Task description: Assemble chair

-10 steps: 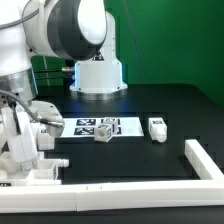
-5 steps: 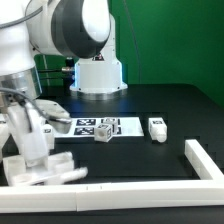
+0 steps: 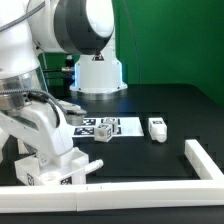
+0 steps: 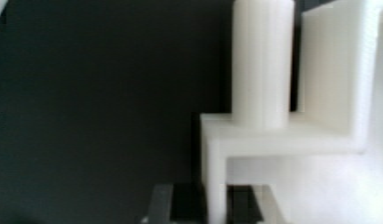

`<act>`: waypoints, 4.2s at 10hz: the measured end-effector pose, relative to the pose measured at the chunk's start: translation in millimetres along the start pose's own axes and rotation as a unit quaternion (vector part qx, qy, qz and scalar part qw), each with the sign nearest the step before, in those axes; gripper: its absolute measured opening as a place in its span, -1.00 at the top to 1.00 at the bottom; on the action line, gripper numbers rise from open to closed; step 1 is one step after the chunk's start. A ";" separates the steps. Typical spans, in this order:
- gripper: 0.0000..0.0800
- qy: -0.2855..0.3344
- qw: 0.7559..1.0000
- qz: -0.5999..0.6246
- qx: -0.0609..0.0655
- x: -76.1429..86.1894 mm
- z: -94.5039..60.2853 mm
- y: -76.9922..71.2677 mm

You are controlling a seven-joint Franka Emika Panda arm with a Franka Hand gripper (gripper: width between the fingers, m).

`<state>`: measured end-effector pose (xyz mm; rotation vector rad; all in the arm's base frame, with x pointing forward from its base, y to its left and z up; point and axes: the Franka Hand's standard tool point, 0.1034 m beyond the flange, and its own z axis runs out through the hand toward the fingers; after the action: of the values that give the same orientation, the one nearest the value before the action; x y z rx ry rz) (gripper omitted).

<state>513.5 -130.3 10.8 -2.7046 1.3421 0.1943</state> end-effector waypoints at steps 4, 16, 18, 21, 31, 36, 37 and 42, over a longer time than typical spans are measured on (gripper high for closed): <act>0.93 -0.008 0.988 -0.153 -0.015 -27.8 3.8 -44.1; 0.93 -0.028 0.951 -0.305 -0.046 -75.2 19.6 -106.7; 0.93 0.010 0.928 -0.368 -0.047 -76.9 18.0 -127.0; 0.93 0.023 0.905 -0.421 -0.054 -93.5 21.1 -156.5; 0.74 0.012 0.901 -0.430 -0.064 -91.3 23.9 -158.3; -0.38 -0.011 0.902 -0.427 -0.063 -103.2 -16.5 -155.3; -0.57 -0.014 0.903 -0.425 -0.063 -108.2 -23.8 -150.6; -0.62 -0.013 0.912 -0.404 -0.066 -117.2 -9.6 -137.8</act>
Offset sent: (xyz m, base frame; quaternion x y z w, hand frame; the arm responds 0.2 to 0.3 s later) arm 0.0414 0.0764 0.0039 0.0077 -0.0299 -0.2891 0.9568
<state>553.7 42.8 46.1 -3.0794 0.1194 0.2364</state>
